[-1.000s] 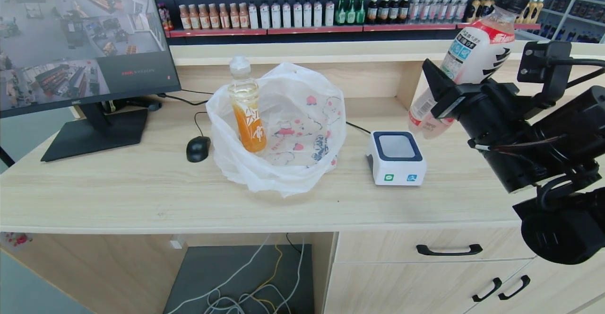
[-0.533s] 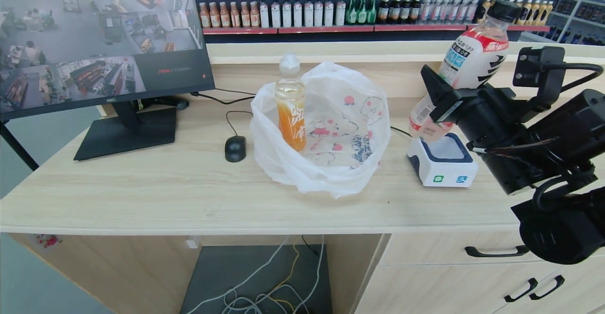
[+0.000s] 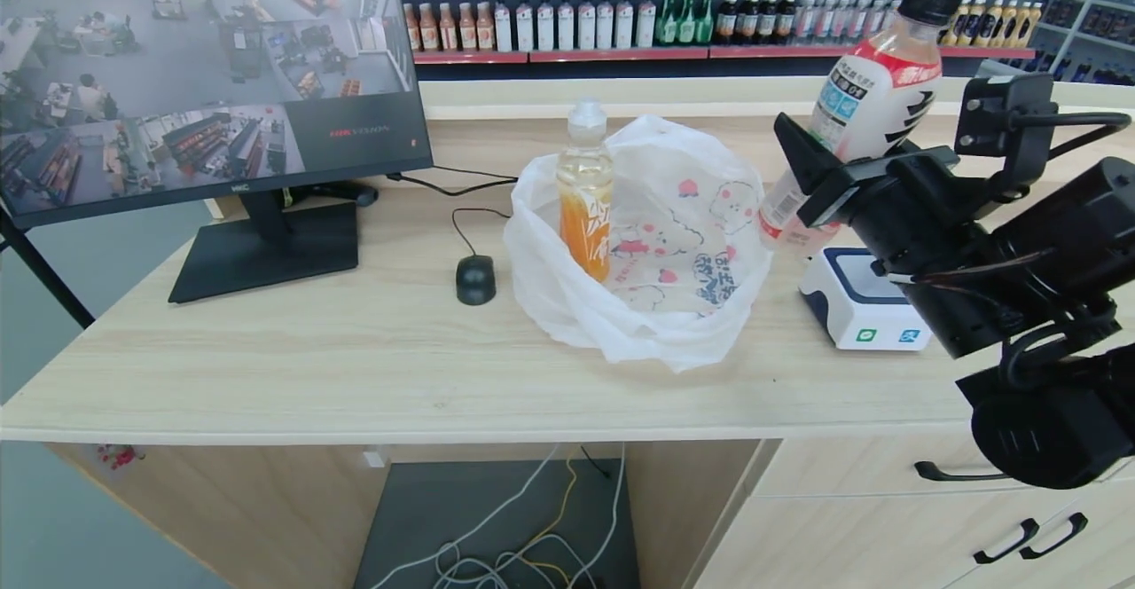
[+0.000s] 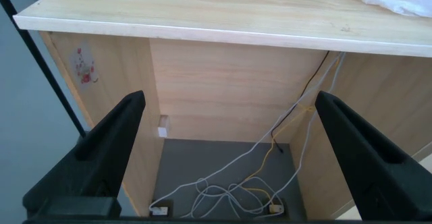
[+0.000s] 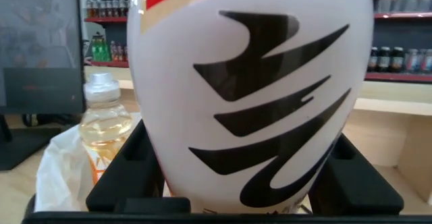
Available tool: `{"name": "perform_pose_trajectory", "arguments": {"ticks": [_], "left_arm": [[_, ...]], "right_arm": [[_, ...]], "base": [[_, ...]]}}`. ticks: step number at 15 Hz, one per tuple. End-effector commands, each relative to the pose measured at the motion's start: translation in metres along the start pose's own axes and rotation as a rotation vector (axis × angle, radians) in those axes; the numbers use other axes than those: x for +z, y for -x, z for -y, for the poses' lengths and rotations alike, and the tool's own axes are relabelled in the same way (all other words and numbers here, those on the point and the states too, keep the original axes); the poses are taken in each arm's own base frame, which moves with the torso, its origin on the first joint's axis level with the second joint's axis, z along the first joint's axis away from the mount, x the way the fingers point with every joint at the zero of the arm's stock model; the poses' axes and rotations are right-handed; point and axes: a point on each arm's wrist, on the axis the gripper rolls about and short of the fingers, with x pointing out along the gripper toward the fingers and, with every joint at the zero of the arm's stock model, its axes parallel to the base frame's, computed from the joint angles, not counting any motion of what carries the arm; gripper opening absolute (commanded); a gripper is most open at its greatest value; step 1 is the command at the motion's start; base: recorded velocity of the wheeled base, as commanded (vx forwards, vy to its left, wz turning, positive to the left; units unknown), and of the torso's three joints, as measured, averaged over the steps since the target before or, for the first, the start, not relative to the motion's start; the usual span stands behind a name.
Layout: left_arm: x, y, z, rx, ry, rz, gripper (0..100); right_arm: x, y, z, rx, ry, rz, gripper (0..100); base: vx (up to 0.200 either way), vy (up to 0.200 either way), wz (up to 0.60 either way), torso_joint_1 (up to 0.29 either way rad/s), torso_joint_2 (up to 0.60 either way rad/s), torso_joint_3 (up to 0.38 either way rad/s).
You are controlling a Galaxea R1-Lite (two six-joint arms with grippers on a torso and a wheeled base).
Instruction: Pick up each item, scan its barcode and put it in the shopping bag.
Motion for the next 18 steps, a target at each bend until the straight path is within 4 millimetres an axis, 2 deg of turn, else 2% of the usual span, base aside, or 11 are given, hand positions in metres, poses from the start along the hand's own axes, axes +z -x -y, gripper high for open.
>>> {"name": "perform_pose_trajectory", "arguments": {"ticks": [1, 7, 10, 18], "left_arm": [[0.000, 0.000, 0.000, 0.001, 0.000, 0.000, 100], [0.000, 0.000, 0.000, -0.001, 0.000, 0.000, 100], [0.000, 0.000, 0.000, 0.001, 0.000, 0.000, 100], [0.000, 0.000, 0.000, -0.001, 0.000, 0.000, 100]], "right_arm": [[-0.009, -0.009, -0.003, 0.009, 0.004, 0.001, 0], [-0.048, -0.038, -0.014, 0.033, 0.014, 0.002, 0], [-0.069, -0.045, -0.016, 0.040, 0.011, -0.014, 0], [-0.093, -0.062, -0.010, 0.038, -0.001, -0.129, 0]], "base": [[0.000, 0.000, 0.00, 0.000, 0.00, 0.000], [0.000, 0.000, 0.00, 0.000, 0.00, 0.000], [0.000, 0.000, 0.00, 0.000, 0.00, 0.000], [0.000, 0.000, 0.00, 0.000, 0.00, 0.000]]}}
